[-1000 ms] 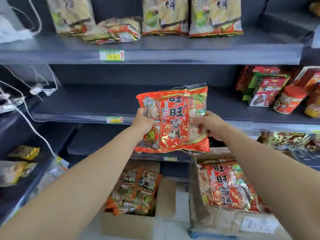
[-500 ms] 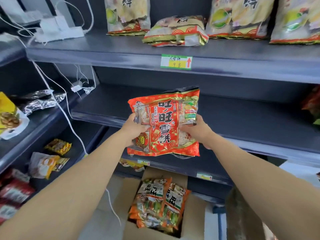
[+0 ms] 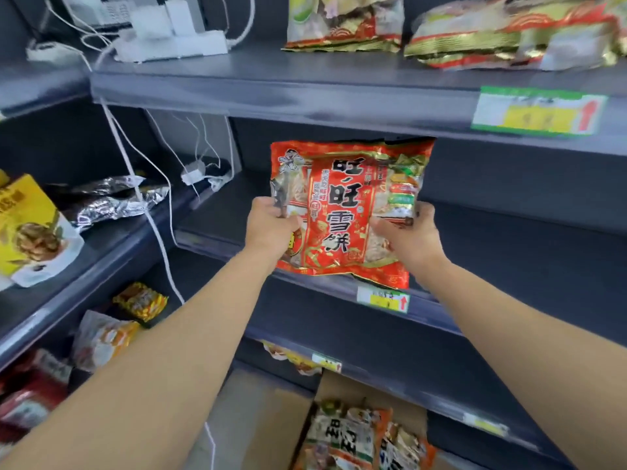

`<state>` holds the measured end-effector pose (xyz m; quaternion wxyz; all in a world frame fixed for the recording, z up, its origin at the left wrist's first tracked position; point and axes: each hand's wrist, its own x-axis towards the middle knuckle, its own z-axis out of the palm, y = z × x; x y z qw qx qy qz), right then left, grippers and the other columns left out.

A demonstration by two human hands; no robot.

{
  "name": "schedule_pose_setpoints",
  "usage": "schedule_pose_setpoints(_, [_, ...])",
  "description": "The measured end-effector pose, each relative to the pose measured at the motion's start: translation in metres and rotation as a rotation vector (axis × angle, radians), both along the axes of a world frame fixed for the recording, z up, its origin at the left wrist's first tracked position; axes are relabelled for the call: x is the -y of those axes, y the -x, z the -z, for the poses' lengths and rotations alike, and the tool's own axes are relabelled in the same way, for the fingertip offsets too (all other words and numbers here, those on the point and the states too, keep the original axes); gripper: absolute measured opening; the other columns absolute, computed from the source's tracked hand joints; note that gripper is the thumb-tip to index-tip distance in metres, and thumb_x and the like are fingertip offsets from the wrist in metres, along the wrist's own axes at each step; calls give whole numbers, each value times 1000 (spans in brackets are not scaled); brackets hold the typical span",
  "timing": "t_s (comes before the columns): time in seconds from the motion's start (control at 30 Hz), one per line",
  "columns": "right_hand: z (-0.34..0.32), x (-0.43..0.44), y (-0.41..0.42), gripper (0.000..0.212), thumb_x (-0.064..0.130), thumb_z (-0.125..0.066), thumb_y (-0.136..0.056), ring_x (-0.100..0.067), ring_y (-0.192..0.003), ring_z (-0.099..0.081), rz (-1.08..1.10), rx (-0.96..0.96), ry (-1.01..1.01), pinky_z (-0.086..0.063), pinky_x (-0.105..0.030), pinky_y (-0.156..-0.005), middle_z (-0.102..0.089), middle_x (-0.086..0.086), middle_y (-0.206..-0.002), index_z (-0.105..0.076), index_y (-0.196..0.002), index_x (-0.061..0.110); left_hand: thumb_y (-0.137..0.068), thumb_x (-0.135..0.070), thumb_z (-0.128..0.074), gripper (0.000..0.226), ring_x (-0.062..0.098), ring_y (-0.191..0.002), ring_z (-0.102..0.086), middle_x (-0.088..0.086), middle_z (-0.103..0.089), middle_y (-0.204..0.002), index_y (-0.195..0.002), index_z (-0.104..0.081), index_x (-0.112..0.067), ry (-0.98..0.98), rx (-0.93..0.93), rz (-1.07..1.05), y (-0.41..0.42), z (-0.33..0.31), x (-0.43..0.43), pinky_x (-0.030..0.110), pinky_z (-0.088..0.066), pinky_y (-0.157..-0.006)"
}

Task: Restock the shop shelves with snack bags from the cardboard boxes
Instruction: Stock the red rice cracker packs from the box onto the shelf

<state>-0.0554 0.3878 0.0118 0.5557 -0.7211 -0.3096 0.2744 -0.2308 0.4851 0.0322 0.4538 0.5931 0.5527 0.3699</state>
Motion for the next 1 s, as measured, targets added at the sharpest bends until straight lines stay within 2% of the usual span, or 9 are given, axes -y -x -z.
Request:
schedule_pose_setpoints(0.07, [8,-34,7,66,35,-72,-82,-19,-95,-60,65,19,-38,-52,-40,-85,-55,9,-100,-30,-129,19,-84,-6,-67,46,14,-91,-57,-4,-55,-97,-124,-45,-9,-59,43,17,-1,7,-39,23,-46,-75])
schedule_pose_setpoints(0.13, [15,-69,14,66,37,-73,-81,-17,-94,-60,107,25,-79,-52,-39,-86,-57,8,-104,-31,-129,19,-85,-5,-66,46,11,-87,-54,-4,-54,-98,-126,-44,-11,-90,63,58,1,11,-76,20,-44,-71])
schedule_pose_setpoints(0.2, [23,-101,18,67,39,-74,-80,-17,-96,-61,142,35,-102,-52,-39,-87,-58,6,-111,-33,-129,20,-86,-5,-65,49,12,-90,-53,-3,-53,-106,-130,-43,-14,-101,58,123,3,16,-111,24,-44,-76])
schedule_pose_setpoints(0.33, [36,-149,18,67,39,-75,-79,-15,-97,-60,204,54,-121,-51,-36,-88,-58,9,-108,-34,-130,21,-86,-3,-65,52,13,-97,-54,-6,-53,-107,-131,-45,-17,-118,60,230,0,30,-163,28,-45,-83])
schedule_pose_setpoints(0.5, [56,-182,9,64,35,-71,-84,-15,-94,-53,251,113,-106,-47,-34,-84,-54,8,-106,-32,-131,19,-85,-3,-66,60,8,-97,-51,-9,-50,-109,-138,-42,-21,-129,50,321,-16,57,-212,24,-43,-80])
schedule_pose_setpoints(0.67, [62,-210,-4,57,28,-69,-86,-13,-89,-56,244,149,-114,-45,-31,-80,-53,17,-88,-33,-129,20,-84,-5,-68,58,14,-99,-56,-2,-58,-116,-134,-44,-23,-154,30,289,-33,71,-251,31,-47,-83])
schedule_pose_setpoints(0.73, [61,-220,-8,56,25,-69,-87,-12,-89,-58,228,164,-112,-48,-31,-80,-55,15,-91,-33,-130,21,-85,-2,-66,57,14,-98,-55,-2,-57,-110,-133,-45,-22,-161,49,273,-38,73,-264,30,-46,-82])
schedule_pose_setpoints(0.87, [61,-236,-14,57,22,-66,-89,-16,-90,-57,220,155,-78,-49,-32,-80,-58,5,-106,-32,-135,22,-85,-1,-65,55,18,-100,-57,0,-58,-109,-132,-45,-22,-156,28,270,-49,73,-281,37,-50,-90])
schedule_pose_setpoints(1.0, [58,-245,-20,56,20,-62,-92,-16,-92,-56,226,204,-68,-49,-32,-80,-56,6,-105,-29,-137,24,-88,4,-59,46,16,-94,-55,-4,-54,-96,-125,-49,-21,-177,49,242,-58,74,-295,32,-50,-81])
